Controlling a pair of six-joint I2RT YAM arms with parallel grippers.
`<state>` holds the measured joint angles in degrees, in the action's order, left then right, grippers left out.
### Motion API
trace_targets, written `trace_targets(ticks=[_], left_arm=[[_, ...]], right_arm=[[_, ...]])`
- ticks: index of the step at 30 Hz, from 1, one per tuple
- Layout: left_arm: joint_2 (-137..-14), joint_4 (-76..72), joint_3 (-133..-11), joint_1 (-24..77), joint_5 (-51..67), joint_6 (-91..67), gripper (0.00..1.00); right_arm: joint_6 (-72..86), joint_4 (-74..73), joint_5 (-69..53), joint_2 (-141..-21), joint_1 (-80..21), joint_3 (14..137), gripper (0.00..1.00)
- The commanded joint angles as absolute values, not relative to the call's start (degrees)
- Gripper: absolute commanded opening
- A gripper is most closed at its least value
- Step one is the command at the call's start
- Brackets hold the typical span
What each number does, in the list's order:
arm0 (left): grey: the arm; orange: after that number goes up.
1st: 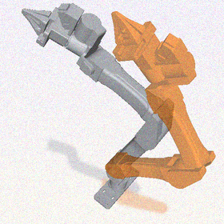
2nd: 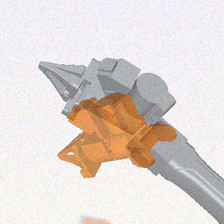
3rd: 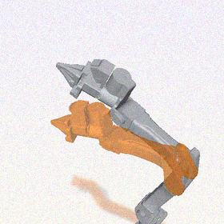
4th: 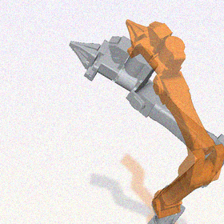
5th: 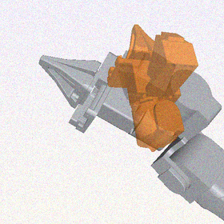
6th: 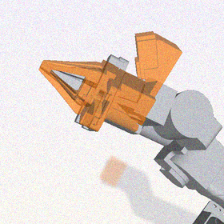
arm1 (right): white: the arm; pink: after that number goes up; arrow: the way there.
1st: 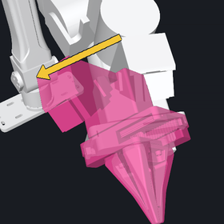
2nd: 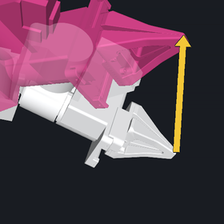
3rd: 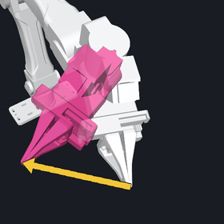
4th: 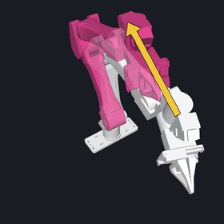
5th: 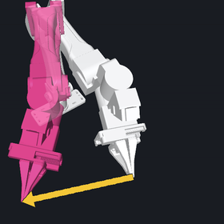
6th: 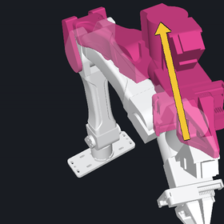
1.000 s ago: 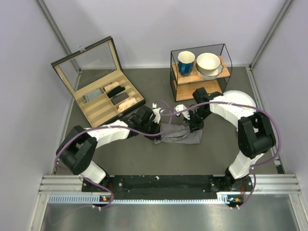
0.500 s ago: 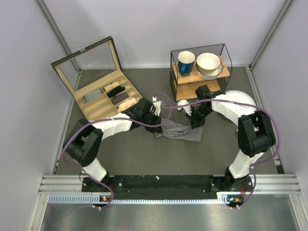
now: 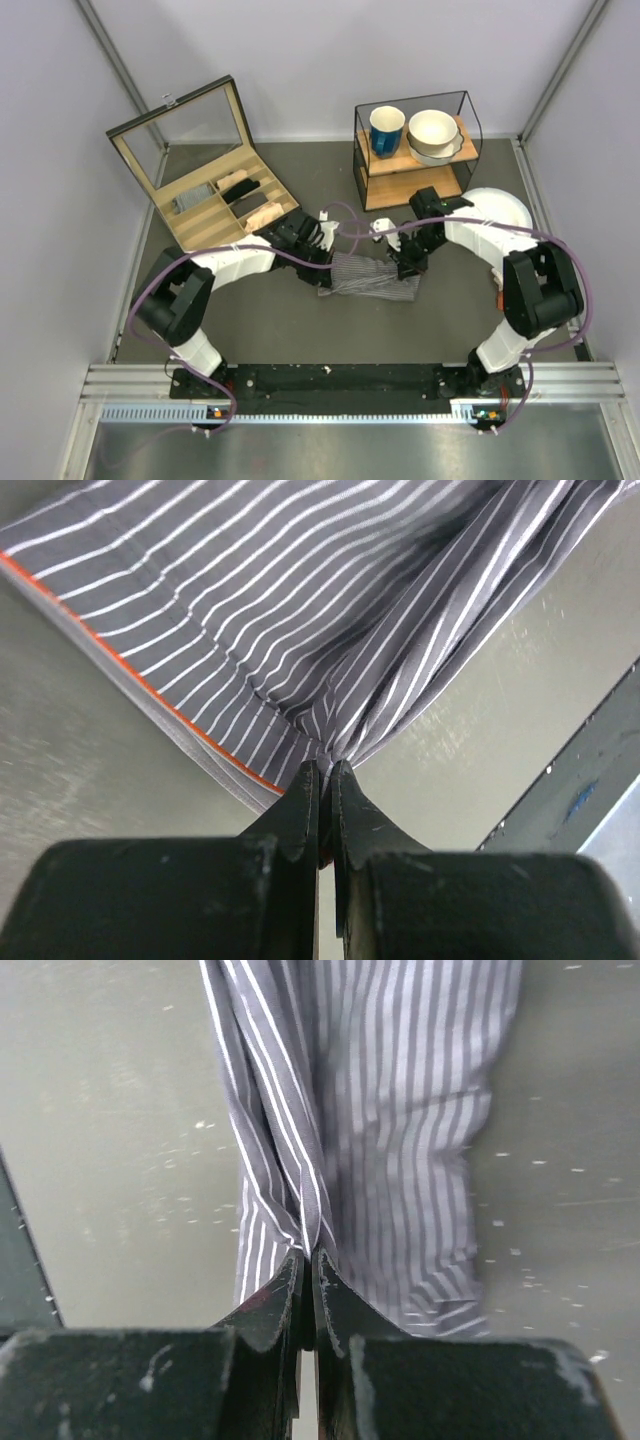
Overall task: Roll the underwear
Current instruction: Fold the underwear at the center of the board.
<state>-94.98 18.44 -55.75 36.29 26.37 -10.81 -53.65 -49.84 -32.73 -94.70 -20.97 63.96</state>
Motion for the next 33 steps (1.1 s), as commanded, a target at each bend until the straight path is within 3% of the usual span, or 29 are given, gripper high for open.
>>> trace_targets(ticks=[1,11,33], left_arm=[[-90.27,20.3,-51.42,38.49,30.32,-11.33,0.0],[-83.59,19.25,-43.07,42.54,32.69,-15.03,0.0],[-94.22,24.87,-56.78,36.57,34.19,-7.65,0.02]], right_arm=[[-57.91,-52.9,-36.3,-88.43,-23.89,59.6,0.0],[-61.08,-55.46,-37.7,-80.16,-24.87,52.47,0.0],[-58.98,-55.28,-36.04,-91.58,-21.8,65.12,0.0]])
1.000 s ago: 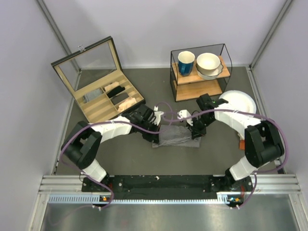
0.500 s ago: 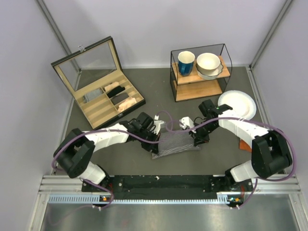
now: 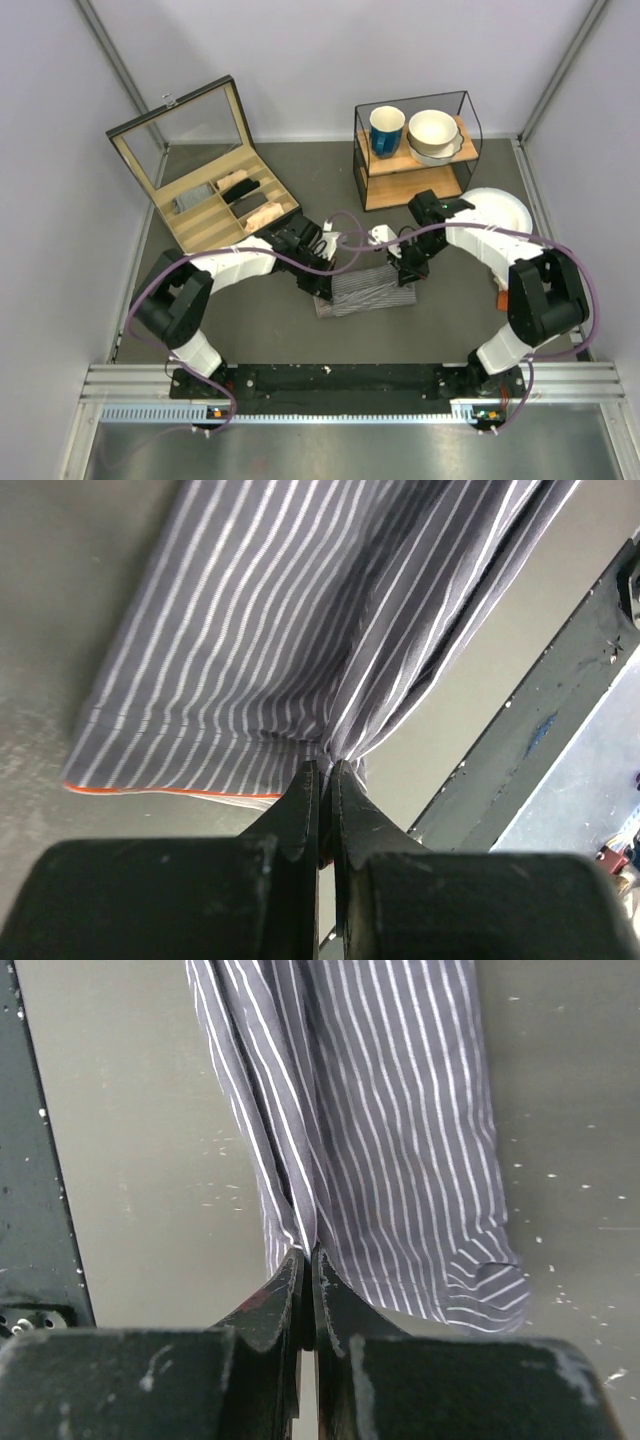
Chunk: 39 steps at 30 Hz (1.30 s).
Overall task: Roll the underwear
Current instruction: Fold the underwear at the center of the board.
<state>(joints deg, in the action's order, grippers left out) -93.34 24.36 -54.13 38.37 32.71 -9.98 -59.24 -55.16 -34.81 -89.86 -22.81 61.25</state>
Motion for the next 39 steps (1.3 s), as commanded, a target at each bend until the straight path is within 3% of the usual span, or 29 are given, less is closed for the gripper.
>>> trace_targets(ticks=[1,14,19,26,29,39], left_arm=[[-94.39,24.96,-57.04,36.3,34.36,-7.56,0.02],[-99.05,24.96,-61.78,31.99,34.11,-6.42,0.06],[-100.28,24.79,-62.67,31.64,32.87,-6.5,0.13],[-99.49,22.86,-62.58,31.47,30.68,-7.56,0.32],[-97.74,22.15,-62.14,31.11,28.4,-7.91,0.36],[-88.78,20.13,-60.82,29.53,18.9,-7.39,0.47]], right_arm=[[-58.8,-55.28,-35.95,-92.02,-21.71,65.74,0.0],[-55.02,-53.61,-32.79,-98.69,-21.09,70.93,0.0],[-52.65,-50.72,-31.03,-99.58,-21.09,71.02,0.01],[-48.34,-44.14,-28.3,-99.23,-21.09,70.49,0.17],[-46.67,-42.19,-27.16,-98.26,-21.09,69.79,0.25],[-42.28,-36.91,-21.1,-94.05,-21.01,68.64,0.29]])
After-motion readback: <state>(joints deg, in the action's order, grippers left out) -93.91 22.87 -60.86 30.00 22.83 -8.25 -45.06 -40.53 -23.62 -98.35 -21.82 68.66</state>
